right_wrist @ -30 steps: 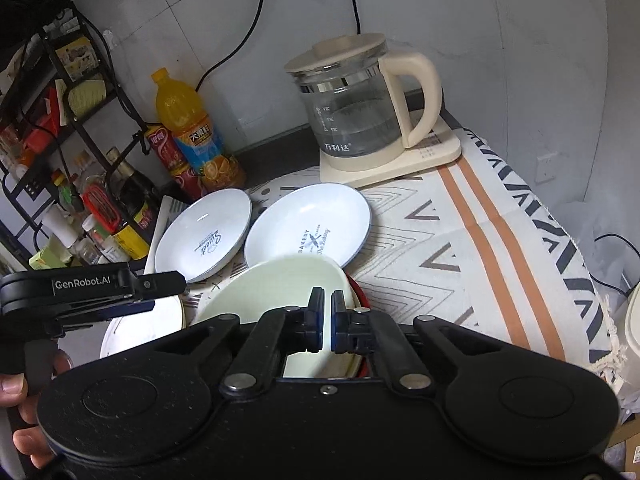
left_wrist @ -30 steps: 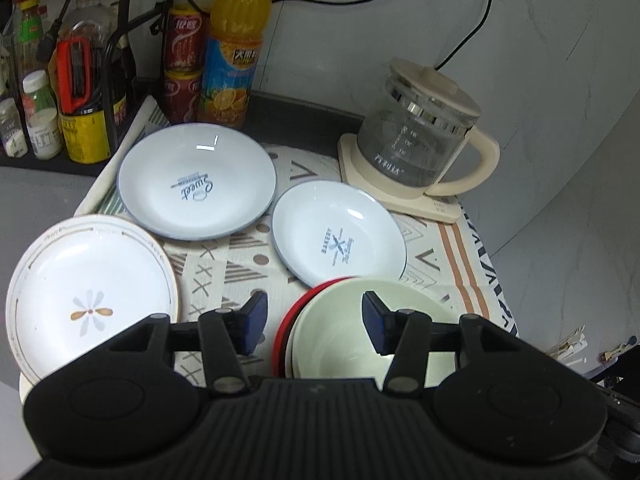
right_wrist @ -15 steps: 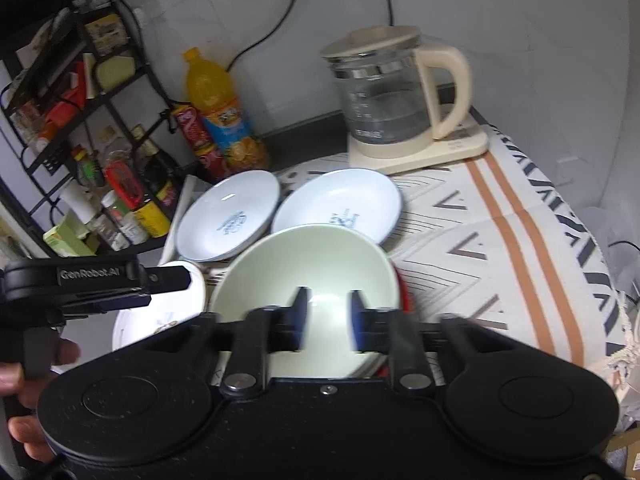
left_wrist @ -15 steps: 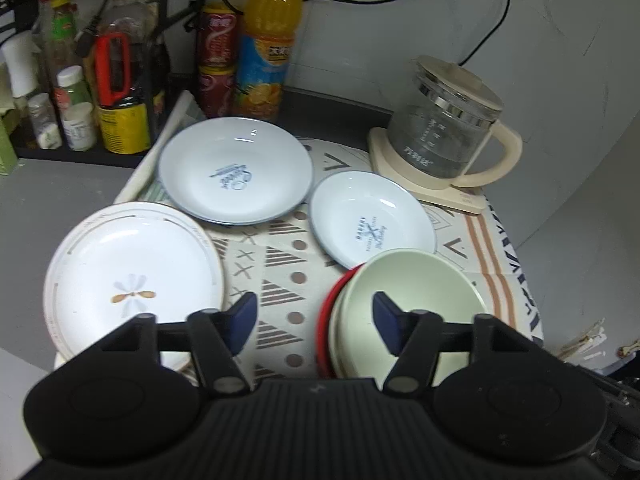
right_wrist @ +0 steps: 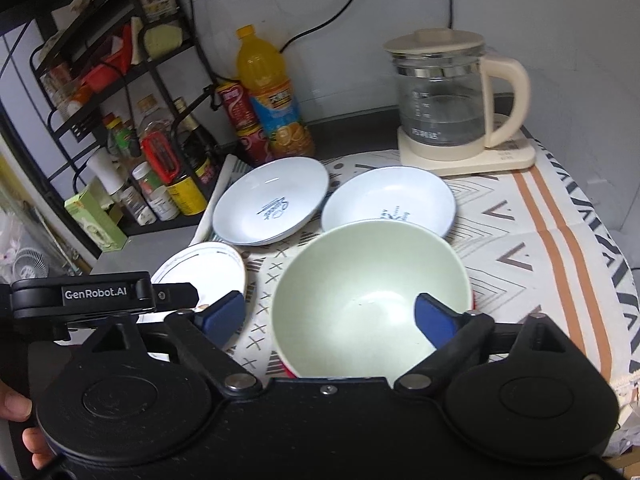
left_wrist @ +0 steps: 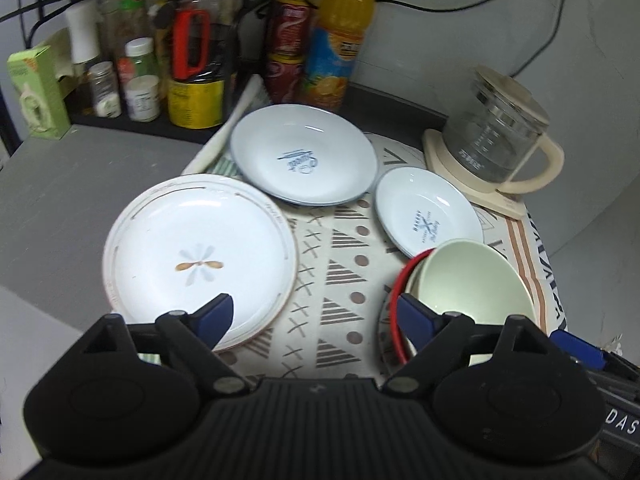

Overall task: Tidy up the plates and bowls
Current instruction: 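Withdraw both grippers from the stacked bowls, then move both grippers to the white plate printed 'Sweet'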

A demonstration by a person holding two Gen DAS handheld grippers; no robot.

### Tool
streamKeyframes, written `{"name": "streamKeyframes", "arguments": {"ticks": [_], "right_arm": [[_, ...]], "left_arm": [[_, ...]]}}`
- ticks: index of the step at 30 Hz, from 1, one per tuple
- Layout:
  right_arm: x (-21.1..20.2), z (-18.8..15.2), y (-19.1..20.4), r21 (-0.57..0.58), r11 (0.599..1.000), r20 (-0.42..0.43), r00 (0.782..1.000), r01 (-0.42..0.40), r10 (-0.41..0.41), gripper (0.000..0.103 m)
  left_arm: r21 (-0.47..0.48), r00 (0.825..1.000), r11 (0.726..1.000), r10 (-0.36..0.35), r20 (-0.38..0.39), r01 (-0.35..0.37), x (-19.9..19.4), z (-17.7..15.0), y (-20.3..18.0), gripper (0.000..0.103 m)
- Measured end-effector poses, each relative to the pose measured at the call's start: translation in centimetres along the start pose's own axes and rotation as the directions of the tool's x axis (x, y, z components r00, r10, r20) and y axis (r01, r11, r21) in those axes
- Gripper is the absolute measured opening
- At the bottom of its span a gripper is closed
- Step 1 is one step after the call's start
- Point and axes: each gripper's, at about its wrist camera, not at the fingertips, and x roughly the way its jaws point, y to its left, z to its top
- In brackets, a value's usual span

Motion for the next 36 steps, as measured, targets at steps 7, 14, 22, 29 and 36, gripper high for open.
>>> {"name": "streamKeyframes", "arguments": {"ticks": [7,14,22,29,36], "right_arm": [[0.5,1.0,2.0,-0.032,0.999,0.011,0.999,-0.032,0.033,0.103],[2.0,2.5,4.8,-0.078,0.996,0.025,0.998,-0.049,0.051,0.103],[4.0,3.9,7.5,-0.071,0.996,0.036,0.998,-0.05,0.053,0.103],[5.8,5.3,9.1,-0.057,0.998,0.043,0.999,-0.014,0.017,0.103],[7.5,5.9,10.0,-0.024,0.999,0.032,0.999,0.025,-0.024,0.103]], "left_arm": [[-0.026,1.0,0.999,0.019,0.013,-0.019,-1.0,0.6,2.0,0.097],[-0.034,0.999,0.999,0.005,0.038,-0.004,-1.2,2.2,4.4,0.103],[-0.066,0.999,0.998,-0.008,0.042,0.011,-0.8,4.8,7.8,0.103],[-0.026,0.999,1.0,-0.01,0.03,0.011,0.2,7.2,9.4,0.103],[0.008,1.0,1.0,-0.028,-0.006,0.028,1.8,9.3,10.1,0.103]]}}
